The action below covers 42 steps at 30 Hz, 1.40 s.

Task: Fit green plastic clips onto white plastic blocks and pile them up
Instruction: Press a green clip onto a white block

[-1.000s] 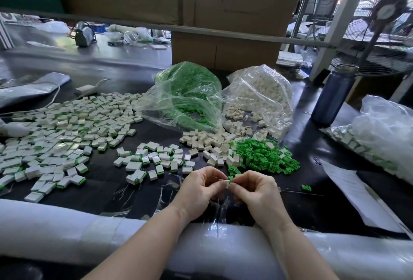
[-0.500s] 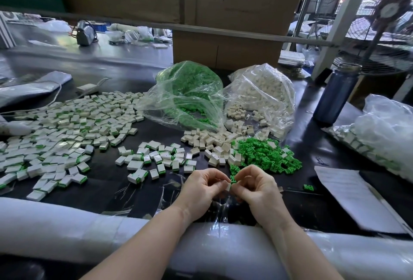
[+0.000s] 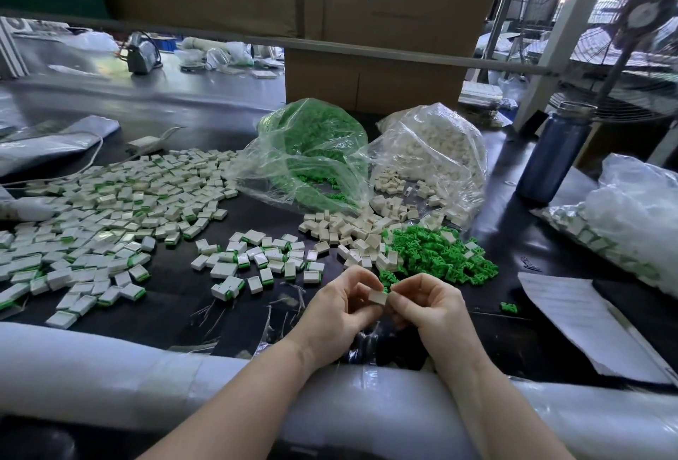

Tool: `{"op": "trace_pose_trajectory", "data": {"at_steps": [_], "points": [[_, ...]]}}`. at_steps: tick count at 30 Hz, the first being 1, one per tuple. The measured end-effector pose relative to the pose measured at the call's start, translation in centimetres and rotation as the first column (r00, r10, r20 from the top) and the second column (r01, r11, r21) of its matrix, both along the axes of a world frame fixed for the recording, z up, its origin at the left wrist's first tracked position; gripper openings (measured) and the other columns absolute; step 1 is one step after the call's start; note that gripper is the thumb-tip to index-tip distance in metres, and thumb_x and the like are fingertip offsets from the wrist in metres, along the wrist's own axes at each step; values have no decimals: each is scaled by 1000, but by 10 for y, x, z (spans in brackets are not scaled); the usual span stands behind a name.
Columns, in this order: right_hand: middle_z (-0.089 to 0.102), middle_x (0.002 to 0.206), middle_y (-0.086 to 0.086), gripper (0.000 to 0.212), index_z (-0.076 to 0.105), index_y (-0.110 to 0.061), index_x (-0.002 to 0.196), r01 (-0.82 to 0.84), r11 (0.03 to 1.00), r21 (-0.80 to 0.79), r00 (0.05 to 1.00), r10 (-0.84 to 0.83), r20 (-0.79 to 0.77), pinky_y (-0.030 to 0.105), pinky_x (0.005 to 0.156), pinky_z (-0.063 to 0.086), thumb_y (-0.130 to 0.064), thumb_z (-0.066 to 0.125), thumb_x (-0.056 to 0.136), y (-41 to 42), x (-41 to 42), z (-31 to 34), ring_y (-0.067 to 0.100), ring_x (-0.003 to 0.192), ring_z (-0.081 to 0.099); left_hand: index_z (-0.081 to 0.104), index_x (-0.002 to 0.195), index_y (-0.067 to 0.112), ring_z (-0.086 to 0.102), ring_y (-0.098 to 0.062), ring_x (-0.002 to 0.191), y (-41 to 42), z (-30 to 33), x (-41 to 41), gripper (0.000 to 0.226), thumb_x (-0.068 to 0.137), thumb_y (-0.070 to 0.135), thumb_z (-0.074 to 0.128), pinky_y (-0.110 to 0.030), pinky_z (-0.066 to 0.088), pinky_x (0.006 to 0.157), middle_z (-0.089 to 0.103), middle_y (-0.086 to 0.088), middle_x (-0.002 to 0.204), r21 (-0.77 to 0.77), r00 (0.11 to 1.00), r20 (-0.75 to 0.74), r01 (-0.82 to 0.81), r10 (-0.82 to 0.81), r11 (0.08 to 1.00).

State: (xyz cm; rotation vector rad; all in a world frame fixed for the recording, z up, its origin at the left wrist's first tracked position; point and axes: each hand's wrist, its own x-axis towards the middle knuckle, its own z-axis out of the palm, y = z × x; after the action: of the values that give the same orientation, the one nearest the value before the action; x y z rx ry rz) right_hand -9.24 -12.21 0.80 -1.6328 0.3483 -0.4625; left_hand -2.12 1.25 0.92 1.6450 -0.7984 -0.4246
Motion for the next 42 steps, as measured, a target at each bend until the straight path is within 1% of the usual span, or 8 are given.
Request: {"op": "trace_pose_trajectory", "data": {"at_steps": [7,14,18,25,30,34,38,42], "points": [[70,66,10,8,70,-6,79,-61,991,119,998,61,6,23,55,54,1,67,80,2,-5,3,15,57,65,63,90,12,66,-23,82,-1,-2,4,5,89,15,59,-31,55,80,68,-12,87,-2,994,-32,-104,104,995],[63,54,2,13,65,-5,73,-30,1000,4,997,30,-68,20,49,49,1,64,84,6,-2,1,10,50,57,67,89,17,62,-6,76,-2,-4,6,8,88,14,60,-18,52,77,68,1,81,57,994,-33,-99,101,993],[59,53,4,18,63,-7,67,-60,991,-118,990,43,-137,25,51,47,-1,63,84,6,-2,0,12,49,52,70,91,16,59,-1,71,-1,-6,5,10,89,16,61,-11,48,72,66,9,75,150,993,72,-108,98,983],[59,54,3,20,61,-8,66,-56,993,-101,990,42,-138,22,48,47,3,62,83,6,-2,3,11,50,54,71,97,12,60,-2,72,-1,-6,5,13,88,16,62,-13,49,73,67,6,79,152,992,99,-96,82,984],[65,63,9,11,63,-4,82,-13,999,-37,998,11,-56,22,50,51,7,62,82,6,-3,5,14,53,62,63,93,23,58,-9,69,-2,-6,4,11,87,14,63,-23,51,73,62,3,75,92,996,63,-60,55,994],[66,58,5,13,66,-4,74,26,999,-18,999,-27,-42,21,48,50,8,64,79,5,-3,3,15,51,62,55,88,27,60,-15,73,-1,-8,3,24,81,10,70,-27,52,76,61,-1,78,145,987,156,-60,37,988],[71,66,9,12,71,-9,76,4,999,32,1000,-3,-31,21,52,52,2,68,79,4,-5,4,14,56,65,64,91,21,63,-13,81,-2,-8,5,6,86,19,66,-24,52,79,67,1,85,104,974,194,-143,121,984],[66,58,6,12,69,-7,72,-9,1000,20,999,10,-43,20,49,51,2,67,81,5,-5,4,11,51,60,70,94,17,66,-14,86,-1,-8,6,11,89,20,61,-25,52,82,71,0,88,114,987,110,-133,120,985]]}}
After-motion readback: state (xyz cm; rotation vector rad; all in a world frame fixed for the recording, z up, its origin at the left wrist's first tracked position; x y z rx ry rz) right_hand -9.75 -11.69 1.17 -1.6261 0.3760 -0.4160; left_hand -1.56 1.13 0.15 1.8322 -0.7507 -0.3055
